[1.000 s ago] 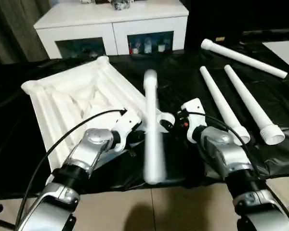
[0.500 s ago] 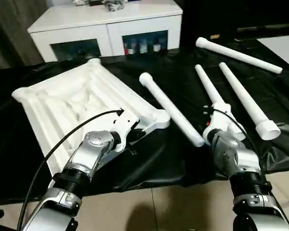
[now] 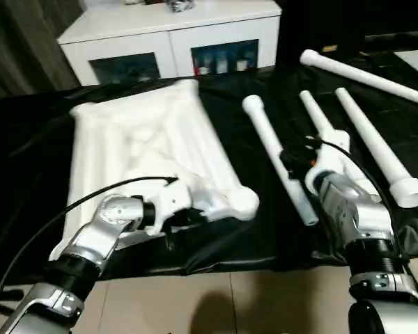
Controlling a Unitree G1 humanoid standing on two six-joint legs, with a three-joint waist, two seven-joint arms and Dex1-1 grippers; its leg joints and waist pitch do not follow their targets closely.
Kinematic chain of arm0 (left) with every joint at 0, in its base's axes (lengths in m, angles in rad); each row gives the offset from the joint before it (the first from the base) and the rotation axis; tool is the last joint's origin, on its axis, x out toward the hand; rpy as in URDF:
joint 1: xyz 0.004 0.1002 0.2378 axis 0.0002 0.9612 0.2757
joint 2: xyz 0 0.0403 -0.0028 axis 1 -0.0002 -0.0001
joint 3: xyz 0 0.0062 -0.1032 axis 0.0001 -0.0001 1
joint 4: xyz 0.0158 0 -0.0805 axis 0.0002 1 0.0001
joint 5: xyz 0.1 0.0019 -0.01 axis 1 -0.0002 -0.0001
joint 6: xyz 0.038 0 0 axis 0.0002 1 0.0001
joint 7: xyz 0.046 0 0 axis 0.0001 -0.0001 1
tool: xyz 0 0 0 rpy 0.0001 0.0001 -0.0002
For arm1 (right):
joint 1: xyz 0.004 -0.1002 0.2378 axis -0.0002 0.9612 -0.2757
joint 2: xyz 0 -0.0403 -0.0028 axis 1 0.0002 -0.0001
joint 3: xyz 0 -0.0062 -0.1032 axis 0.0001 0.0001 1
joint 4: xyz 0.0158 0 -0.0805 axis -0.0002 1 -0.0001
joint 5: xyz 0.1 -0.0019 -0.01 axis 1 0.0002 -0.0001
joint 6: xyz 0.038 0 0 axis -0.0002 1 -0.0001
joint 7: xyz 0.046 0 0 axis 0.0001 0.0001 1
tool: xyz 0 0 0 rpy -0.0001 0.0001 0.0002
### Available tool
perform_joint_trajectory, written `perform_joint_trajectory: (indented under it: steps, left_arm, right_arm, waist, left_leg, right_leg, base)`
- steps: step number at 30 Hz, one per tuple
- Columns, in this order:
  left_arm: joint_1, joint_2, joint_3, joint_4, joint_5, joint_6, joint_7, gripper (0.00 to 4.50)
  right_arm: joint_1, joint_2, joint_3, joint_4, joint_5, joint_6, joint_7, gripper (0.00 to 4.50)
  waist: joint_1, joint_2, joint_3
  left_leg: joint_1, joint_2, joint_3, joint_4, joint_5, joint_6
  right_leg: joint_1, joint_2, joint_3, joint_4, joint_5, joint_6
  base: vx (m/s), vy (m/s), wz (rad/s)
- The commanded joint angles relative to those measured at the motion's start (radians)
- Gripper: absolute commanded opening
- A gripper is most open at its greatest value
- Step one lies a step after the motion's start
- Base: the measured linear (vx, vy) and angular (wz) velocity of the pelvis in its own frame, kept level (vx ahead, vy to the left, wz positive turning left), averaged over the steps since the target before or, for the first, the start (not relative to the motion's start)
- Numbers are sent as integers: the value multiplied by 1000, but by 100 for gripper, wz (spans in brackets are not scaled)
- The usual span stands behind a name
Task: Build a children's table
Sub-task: Insert table leg to table base
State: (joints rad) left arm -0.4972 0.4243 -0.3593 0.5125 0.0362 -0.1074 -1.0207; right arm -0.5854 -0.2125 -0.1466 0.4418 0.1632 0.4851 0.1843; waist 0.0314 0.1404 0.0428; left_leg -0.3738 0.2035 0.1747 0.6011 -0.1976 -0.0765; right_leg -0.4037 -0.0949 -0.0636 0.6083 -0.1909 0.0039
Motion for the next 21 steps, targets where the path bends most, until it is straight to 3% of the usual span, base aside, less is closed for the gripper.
perform_joint_trajectory:
  steps: [1, 3, 4, 5, 7, 8, 10, 11, 12, 13, 14, 17, 18, 19, 20, 21]
  left_arm:
    - [-51, 31, 41, 38, 14, -54, 33, 0]
    - [-60, 45, 69, 38, -9, -59, 21, 55]
    - [-61, 53, 75, 34, -11, -63, 15, 55]
    - [-61, 64, 91, 20, -24, -62, 5, 55]
    - [-60, 75, 123, -8, -63, -36, -18, 87]
    - [-60, 78, 138, -22, -83, -16, -27, 97]
    - [-60, 78, 138, -22, -83, -16, -27, 100]
    - [-58, 80, 155, -44, -107, 12, -35, 100]
    - [-53, 85, 170, -79, -138, 67, -46, 131]
    - [-51, 86, 173, -90, -144, 81, -48, 131]
    - [-37, 90, 184, -148, -187, 158, -64, 142]
    - [-30, 91, 187, -174, -207, 191, -71, 161]
    - [-21, 87, 191, -211, -225, 234, -63, 176]
    - [-21, 87, 191, -211, -225, 234, -63, 184]
    - [-7, 87, 193, -265, -239, 286, -54, 185]
    - [13, 89, 192, -332, -262, 339, -46, 192]
  right_arm:
    - [-26, -12, 42, -35, 1, 45, 55, 447]
    - [-35, -20, 78, -47, -6, 68, 89, 450]
    - [-37, -24, 89, -49, -11, 75, 93, 450]
    - [-46, -32, 107, -38, -24, 93, 96, 450]
    - [-64, -46, 135, 1, -46, 133, 108, 450]
    - [-72, -52, 146, 24, -55, 153, 115, 450]
    - [-72, -52, 146, 24, -55, 153, 115, 450]
    - [-78, -56, 154, 56, -52, 202, 131, 450]
    - [-74, -65, 177, 86, -63, 238, 149, 450]
    - [-72, -68, 182, 96, -68, 245, 150, 450]
    - [-57, -80, 205, 120, -84, 277, 165, 450]
    - [-49, -86, 213, 123, -89, 287, 173, 450]
    - [-43, -89, 210, 122, -81, 305, 175, 450]
    - [-43, -89, 210, 122, -81, 305, 175, 450]
    - [-41, -91, 206, 122, -73, 328, 180, 421]
    - [-44, -93, 200, 122, -68, 345, 180, 414]
  waist:
    - [-5, -17, -69]
    - [-3, -15, -71]
    - [-6, -15, -72]
    - [-8, -26, -74]
    - [-8, -27, -76]
    - [-8, -25, -73]
    - [-5, -24, -70]
    - [-2, -27, -71]
    - [0, -37, -70]
    - [6, -28, -70]
    - [9, -41, -73]
    - [10, -33, -70]
    - [9, -42, -70]
    - [11, -42, -70]
    - [10, -47, -68]
    - [11, -45, -69]
  left_leg:
    - [9, 4, 1, -63, -128, 33]
    - [8, 5, 0, -62, -116, 35]
    - [1, 4, -3, -61, -95, 37]
    - [2, 4, -2, -59, -78, 44]
    - [4, 3, -1, -57, -61, 46]
    - [8, 5, 3, -56, -78, 49]
    - [8, 5, 4, -56, -86, 49]
    - [8, 6, 4, -57, -85, 47]
    - [9, 8, 6, -59, -85, 46]
    - [9, 8, 5, -57, -80, 43]
    - [9, 10, 6, -57, -66, 38]
    - [13, 10, 7, -58, -76, 35]
    - [13, 10, 8, -59, -88, 26]
    - [13, 10, 7, -60, -95, 21]
    - [13, 10, 8, -61, -103, 20]
    - [13, 11, 6, -62, -102, 15]
  right_leg:
    - [61, -33, 28, -57, -42, -234]
    - [62, -35, 27, -54, -42, -235]
    - [67, -35, 27, -50, -25, -234]
    - [65, -35, 27, -51, -4, -237]
    - [64, -34, 26, -44, -5, -256]
    - [57, -33, 28, -51, -28, -258]
    - [56, -33, 28, -51, -56, -257]
    - [59, -32, 28, -48, -66, -260]
    - [57, -32, 29, -49, -70, -260]
    - [55, -33, 29, -48, -79, -261]
    - [58, -34, 30, -40, -65, -268]
    - [50, -31, 29, -48, -80, -255]
    - [51, -30, 31, -48, -74, -253]
    - [53, -31, 31, -47, -71, -253]
    - [52, -31, 31, -50, -80, -252]
    - [54, -32, 31, -47, -74, -255]
  base:
    - [0, 0, 0]
    - [0, 0, 0]
    - [0, 0, 0]
    - [0, 0, 0]
    - [0, 0, 0]
    - [0, 0, 0]
    - [0, 0, 0]
    - [0, 0, 0]
    - [0, 0, 0]
    - [0, 0, 0]
    - [0, 0, 0]
    - [0, 0, 0]
    - [0, 0, 0]
    - [0, 0, 0]
    - [0, 0, 0]
    - [0, 0, 0]
